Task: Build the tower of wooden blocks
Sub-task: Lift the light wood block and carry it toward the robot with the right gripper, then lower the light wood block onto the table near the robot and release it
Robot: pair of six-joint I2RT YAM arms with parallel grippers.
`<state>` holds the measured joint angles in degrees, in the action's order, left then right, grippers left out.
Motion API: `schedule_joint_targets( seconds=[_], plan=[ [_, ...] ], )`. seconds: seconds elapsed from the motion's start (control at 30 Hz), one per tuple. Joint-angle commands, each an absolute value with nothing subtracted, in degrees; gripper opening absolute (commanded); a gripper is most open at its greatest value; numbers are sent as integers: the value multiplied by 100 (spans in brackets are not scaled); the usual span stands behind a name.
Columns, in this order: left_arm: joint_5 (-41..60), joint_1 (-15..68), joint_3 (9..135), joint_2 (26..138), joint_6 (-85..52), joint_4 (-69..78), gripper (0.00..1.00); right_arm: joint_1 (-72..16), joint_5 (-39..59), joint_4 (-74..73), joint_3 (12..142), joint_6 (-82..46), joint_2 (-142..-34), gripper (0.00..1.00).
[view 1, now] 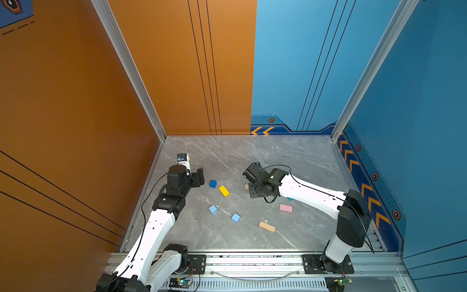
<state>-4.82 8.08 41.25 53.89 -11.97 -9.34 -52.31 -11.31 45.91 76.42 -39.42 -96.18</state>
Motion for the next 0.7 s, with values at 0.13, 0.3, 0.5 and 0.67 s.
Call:
schedule_joint_targets(
  seconds=[0.13,0.3,0.5,0.67],
  plan=[
    [-310,742,4089,5331,-1331,-1037,82,-5854,-873,4853,6405,-4596,-8696,3],
    [-205,756,4109,5308,-1420,-1033,82,-6292,-611,4573,5783,-4869,-8436,0],
    [-158,769,4134,5292,-1456,-1037,81,-6568,-177,4031,5160,-5101,-8442,0],
    [-172,771,4131,5267,-1459,-1029,81,-6605,-45,3853,5006,-5096,-8609,0]
  ],
)
